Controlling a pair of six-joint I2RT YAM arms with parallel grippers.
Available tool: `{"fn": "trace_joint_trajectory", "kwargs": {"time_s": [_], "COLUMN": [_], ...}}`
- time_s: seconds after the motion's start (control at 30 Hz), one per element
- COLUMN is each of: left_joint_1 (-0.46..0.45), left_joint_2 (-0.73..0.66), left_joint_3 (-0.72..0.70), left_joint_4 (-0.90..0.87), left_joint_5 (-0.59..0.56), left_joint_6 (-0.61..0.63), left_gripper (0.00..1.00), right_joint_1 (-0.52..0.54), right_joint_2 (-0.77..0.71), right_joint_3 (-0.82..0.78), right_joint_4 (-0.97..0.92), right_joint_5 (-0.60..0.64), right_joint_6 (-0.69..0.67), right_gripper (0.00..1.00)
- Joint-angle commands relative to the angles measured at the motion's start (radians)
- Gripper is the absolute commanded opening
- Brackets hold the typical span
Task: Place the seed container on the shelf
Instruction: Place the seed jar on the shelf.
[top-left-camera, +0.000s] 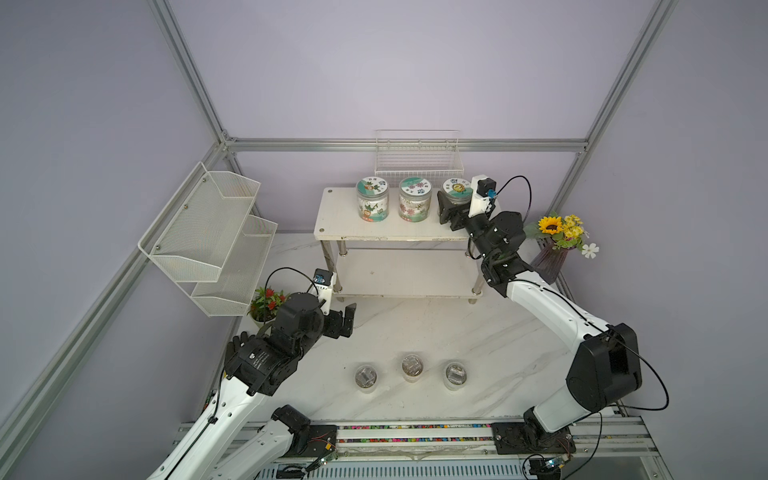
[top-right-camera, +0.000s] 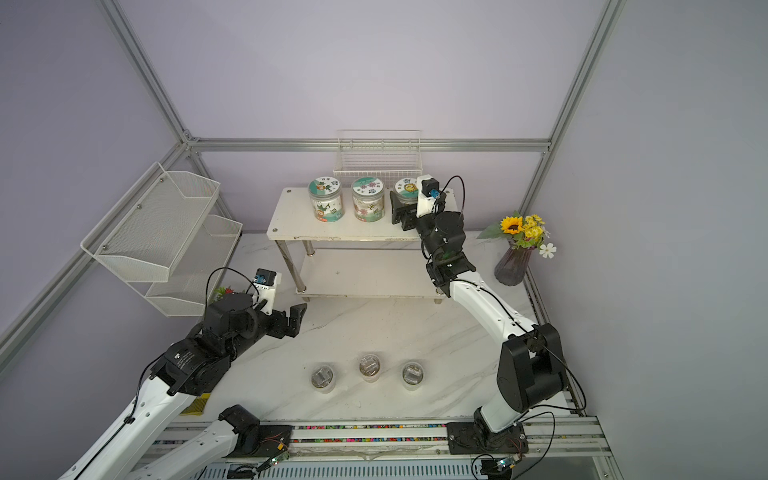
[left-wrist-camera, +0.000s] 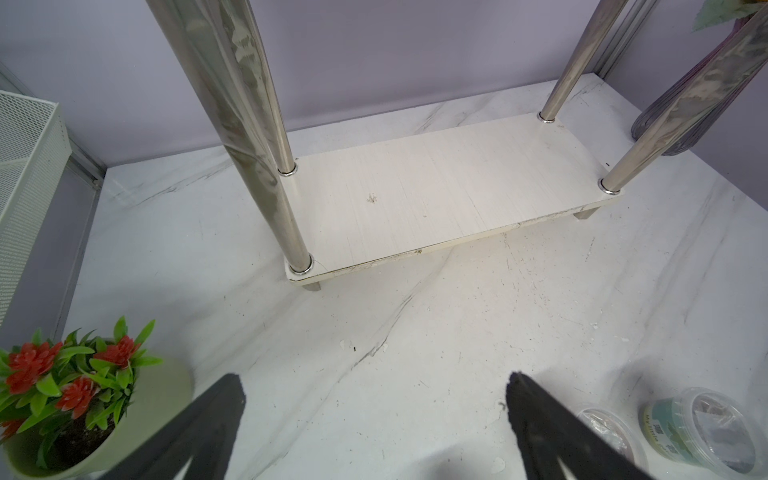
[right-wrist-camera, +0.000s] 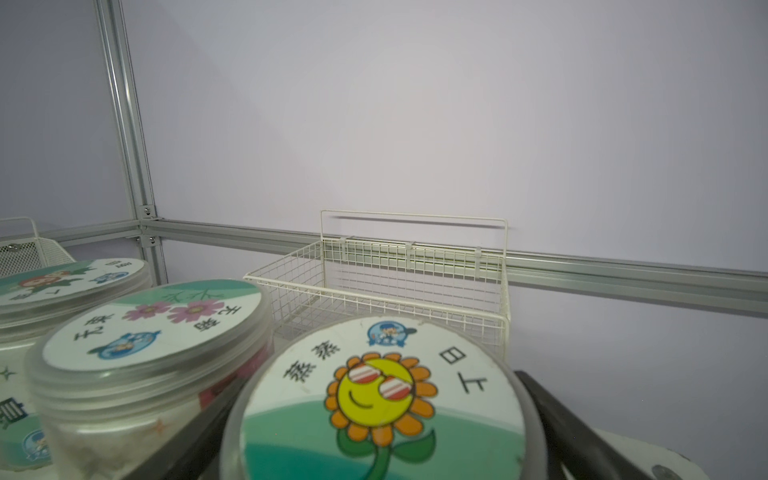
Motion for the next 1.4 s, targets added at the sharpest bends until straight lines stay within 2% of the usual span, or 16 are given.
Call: {"fn": "trace_joint_trajectory", "kwargs": {"time_s": [0.0, 0.9, 1.37], "left_joint_1": [0.008, 0.011, 0.012], "left_joint_2": [-0.002, -0.028, -0.045], "left_joint_3": [0.004, 0.013, 0.022], "left_joint_4": [0.050, 0.023, 0.004], "left_joint_5": [0.011, 0.012, 0.011], "left_joint_6": [0.015, 0.003, -0.008], "left_gripper": [1.00, 0.99, 0.99], "right_joint_1": [-0.005, -0.005, -0.004], "right_joint_2": [-0.025, -0.114, -0.226], "right_joint_3": [-0.005, -0.042, -0.167], "right_joint_4": [0.009, -0.074, -0.092], "right_joint_5": [-0.010, -0.014, -0.021], "right_joint_6": [-0.007, 0.006, 0.014], "right_gripper": [0.97, 0.97, 0.97]}}
